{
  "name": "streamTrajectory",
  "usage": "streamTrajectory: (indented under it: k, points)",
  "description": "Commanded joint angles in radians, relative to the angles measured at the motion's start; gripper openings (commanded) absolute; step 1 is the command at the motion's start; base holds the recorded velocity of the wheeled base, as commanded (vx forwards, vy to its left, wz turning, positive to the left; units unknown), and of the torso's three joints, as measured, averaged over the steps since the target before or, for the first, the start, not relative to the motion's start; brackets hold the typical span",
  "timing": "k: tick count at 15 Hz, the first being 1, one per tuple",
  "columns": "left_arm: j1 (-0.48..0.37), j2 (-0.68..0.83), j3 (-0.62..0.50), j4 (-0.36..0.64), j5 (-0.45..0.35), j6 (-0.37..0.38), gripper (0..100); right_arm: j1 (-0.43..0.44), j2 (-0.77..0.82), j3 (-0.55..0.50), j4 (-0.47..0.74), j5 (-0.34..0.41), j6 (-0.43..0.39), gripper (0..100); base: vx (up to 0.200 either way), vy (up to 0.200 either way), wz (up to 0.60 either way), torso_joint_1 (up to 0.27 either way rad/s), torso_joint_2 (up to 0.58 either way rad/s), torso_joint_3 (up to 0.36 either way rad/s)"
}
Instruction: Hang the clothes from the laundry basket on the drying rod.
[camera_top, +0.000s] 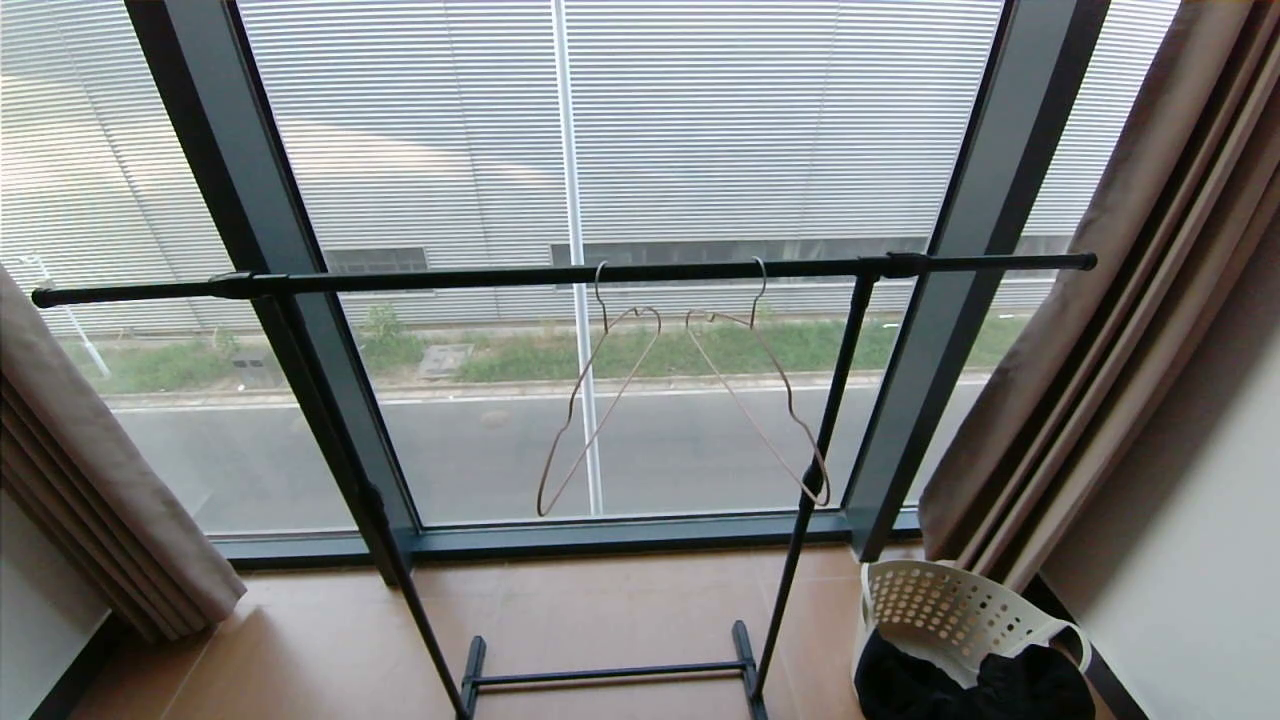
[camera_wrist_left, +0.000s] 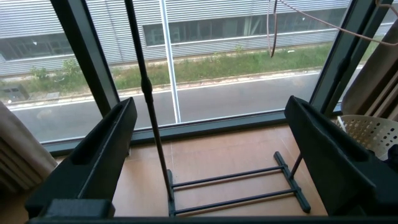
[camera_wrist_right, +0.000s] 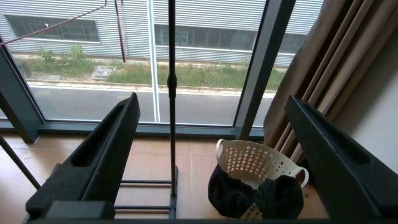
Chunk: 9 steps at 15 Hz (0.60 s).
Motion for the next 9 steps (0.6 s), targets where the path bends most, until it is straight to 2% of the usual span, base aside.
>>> streamTrajectory:
  k: [1,3,9]
  points:
    - [0.001,0.001,0.000,0.000,0.002,-0.003,100,0.000,0.000,0.000,0.000,0.000,-0.001,100,0.000,0.000,0.00,0.000,0.00,0.000]
    - [0.001,0.001,0.000,0.000,-0.001,-0.005,100,0.000,0.000,0.000,0.000,0.000,-0.004,100,0.000,0.000,0.00,-0.055,0.13,0.072]
    - [0.001,0.001,0.000,0.000,-0.004,-0.006,100,0.000,0.000,0.000,0.002,0.002,-0.004,100,0.000,0.000,0.00,-0.147,0.33,0.178]
